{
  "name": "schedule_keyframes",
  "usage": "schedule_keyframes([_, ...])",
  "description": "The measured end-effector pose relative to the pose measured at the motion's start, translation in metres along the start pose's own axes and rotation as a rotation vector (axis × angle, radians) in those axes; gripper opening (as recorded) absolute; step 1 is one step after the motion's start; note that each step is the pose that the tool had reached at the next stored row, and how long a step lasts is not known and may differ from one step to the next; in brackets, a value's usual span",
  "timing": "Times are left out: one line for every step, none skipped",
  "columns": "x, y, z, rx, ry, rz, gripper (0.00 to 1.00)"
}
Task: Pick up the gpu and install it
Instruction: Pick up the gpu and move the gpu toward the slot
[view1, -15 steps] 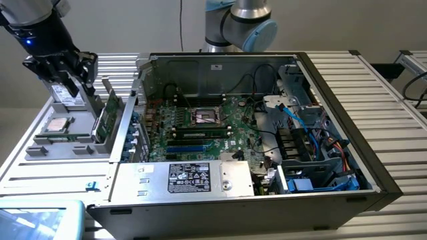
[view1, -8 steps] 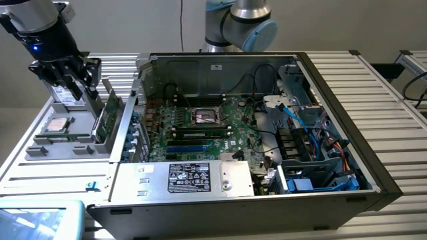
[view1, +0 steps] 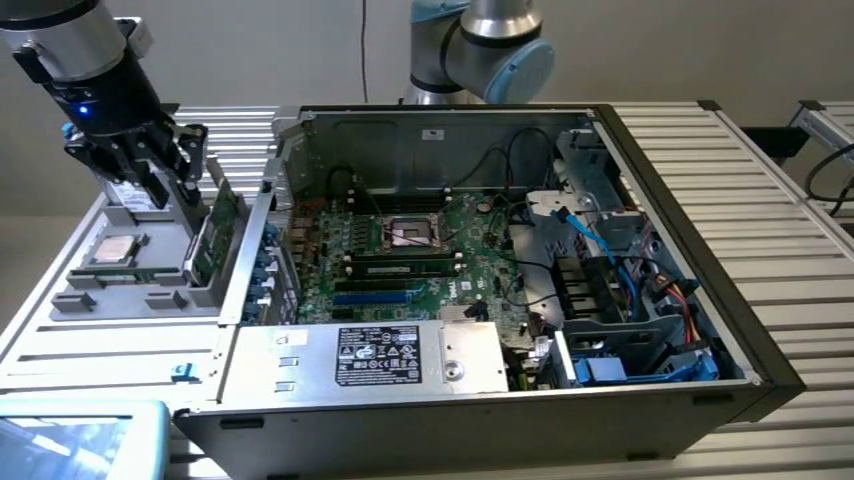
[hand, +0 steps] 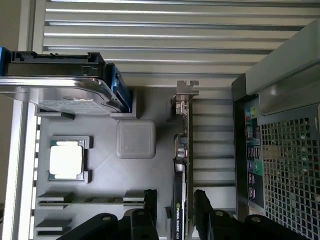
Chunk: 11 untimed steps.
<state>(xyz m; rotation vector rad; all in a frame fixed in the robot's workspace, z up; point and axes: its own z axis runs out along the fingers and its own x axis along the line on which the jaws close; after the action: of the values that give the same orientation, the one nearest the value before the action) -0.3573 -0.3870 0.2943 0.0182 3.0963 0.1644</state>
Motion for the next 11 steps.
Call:
schedule_keyframes([0.0,-0.0002,0.0018,-0.0002,-0.0002,0.0,0.44])
schedule_keyframes([0.0,-0.0004,0.0036,-0.0001,-0.0006,0.0,0.44])
schedule_keyframes([0.0,-0.0006,0.0054,-0.0001,-0.0011,0.0,0.44])
schedule_keyframes([-0.001,-0.0008,0.0072,-0.0001,-0.0017,0.0,0.44])
schedule_keyframes([-0.001,-0.001,0.0088,-0.0002,-0.0024,-0.001,0.44])
schedule_keyframes([-0.002,-0.0011,0.0105,-0.0001,-0.0029,-0.001,0.44])
schedule_keyframes([-0.004,-0.0013,0.0124,-0.0001,-0.0031,-0.001,0.44])
schedule_keyframes([-0.005,-0.0015,0.0142,-0.0001,-0.0035,-0.001,0.44])
schedule_keyframes([-0.006,-0.0017,0.016,-0.0001,-0.004,-0.001,0.44])
schedule_keyframes([-0.006,-0.0018,0.0177,-0.0002,-0.0046,-0.001,0.44])
schedule_keyframes([-0.006,-0.0021,0.0194,-0.0008,-0.0049,-0.001,0.44])
